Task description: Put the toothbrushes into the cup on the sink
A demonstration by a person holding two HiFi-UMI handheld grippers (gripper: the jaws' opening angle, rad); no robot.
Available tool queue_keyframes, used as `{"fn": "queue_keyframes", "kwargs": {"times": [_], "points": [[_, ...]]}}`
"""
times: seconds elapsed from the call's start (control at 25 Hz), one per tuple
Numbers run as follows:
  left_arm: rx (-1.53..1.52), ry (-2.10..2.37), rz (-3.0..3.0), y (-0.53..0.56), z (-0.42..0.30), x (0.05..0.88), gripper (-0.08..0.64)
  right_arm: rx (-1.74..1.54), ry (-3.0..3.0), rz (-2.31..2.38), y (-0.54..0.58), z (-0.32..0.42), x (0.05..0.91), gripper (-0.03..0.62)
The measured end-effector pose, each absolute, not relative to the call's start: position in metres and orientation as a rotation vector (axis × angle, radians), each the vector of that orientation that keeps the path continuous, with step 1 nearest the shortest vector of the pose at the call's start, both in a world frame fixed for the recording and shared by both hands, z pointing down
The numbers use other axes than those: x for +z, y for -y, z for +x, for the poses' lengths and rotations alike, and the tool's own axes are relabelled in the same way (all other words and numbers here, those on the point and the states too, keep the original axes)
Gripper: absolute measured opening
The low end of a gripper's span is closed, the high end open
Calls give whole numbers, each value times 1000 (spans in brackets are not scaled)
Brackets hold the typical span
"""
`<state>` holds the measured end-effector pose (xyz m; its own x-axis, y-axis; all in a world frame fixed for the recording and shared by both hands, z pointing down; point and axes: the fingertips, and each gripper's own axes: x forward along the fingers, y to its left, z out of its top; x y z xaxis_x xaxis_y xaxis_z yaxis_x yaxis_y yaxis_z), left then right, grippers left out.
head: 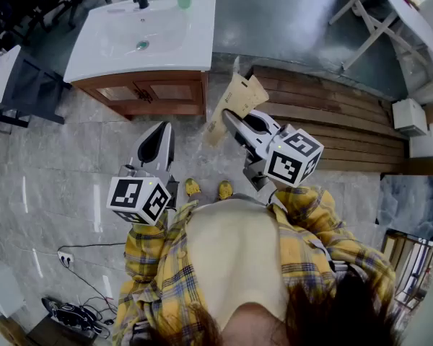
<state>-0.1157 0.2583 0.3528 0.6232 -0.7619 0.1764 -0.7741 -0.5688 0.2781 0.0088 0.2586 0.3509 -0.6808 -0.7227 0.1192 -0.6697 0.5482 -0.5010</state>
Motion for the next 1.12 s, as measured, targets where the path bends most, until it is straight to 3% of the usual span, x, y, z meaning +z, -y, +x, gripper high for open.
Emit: {"fn": "queue_keyframes", "kwargs": {"times": [1.12], "points": [[112,1218,2577,-248,-52,360,6,-808,-2751,-1123,-243,45,369,32]]}}
